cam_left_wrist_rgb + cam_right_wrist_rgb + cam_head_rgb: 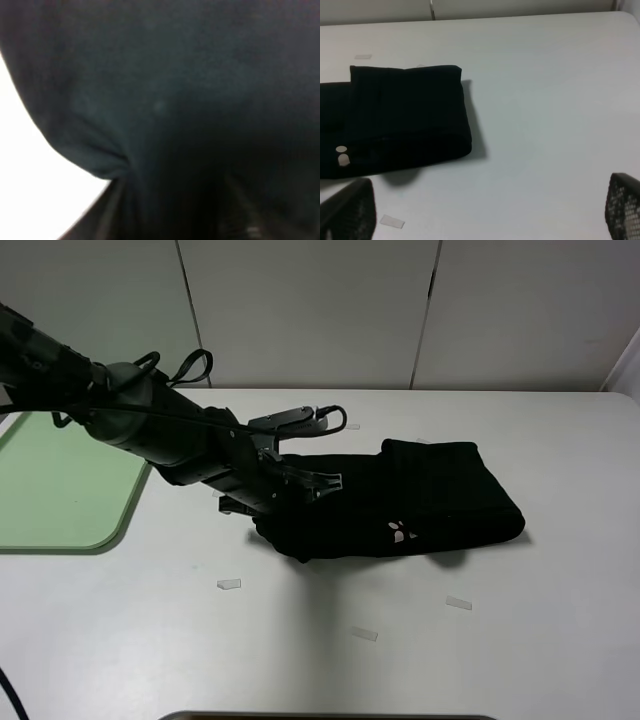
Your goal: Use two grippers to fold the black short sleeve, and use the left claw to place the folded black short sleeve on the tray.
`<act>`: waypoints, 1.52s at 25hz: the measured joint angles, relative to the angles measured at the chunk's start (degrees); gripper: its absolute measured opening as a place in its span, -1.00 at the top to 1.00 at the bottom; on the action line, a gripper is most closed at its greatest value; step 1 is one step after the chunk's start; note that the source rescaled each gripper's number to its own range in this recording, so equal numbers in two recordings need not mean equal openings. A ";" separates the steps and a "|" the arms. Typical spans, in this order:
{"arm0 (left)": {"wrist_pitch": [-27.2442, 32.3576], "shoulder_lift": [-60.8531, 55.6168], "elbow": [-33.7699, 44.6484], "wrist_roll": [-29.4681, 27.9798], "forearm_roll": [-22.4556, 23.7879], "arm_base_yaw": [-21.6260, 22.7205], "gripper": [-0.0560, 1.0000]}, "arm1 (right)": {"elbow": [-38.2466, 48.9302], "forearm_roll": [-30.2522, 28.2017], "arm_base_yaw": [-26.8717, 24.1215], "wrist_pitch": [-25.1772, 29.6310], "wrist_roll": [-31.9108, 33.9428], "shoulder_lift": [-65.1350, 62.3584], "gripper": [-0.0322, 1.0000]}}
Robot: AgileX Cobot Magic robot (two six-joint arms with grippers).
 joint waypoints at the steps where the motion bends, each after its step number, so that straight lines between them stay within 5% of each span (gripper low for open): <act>1: -0.11 0.20 0.00 -0.08 -0.06 -0.22 0.45 | 0.00 0.00 0.00 0.00 0.00 0.00 -1.00; 3: -0.02 0.40 -0.07 -0.25 -0.19 -0.29 0.74 | 0.00 0.00 0.00 0.00 0.00 0.00 -1.00; 8: 0.55 0.04 -0.07 -0.30 -0.19 0.08 0.75 | 0.11 0.00 0.00 0.00 0.00 0.00 -1.00; 15: 11.12 -5.28 -0.07 -0.30 2.42 5.32 0.75 | 0.11 0.00 0.00 0.00 0.00 0.00 -1.00; 25: 29.40 -11.81 -0.02 -0.58 14.78 14.85 0.75 | 0.11 0.00 0.00 0.00 0.00 0.00 -1.00; 38: 46.21 -23.03 -0.02 -3.15 38.89 21.09 0.75 | 0.11 0.00 0.00 0.00 0.00 0.00 -1.00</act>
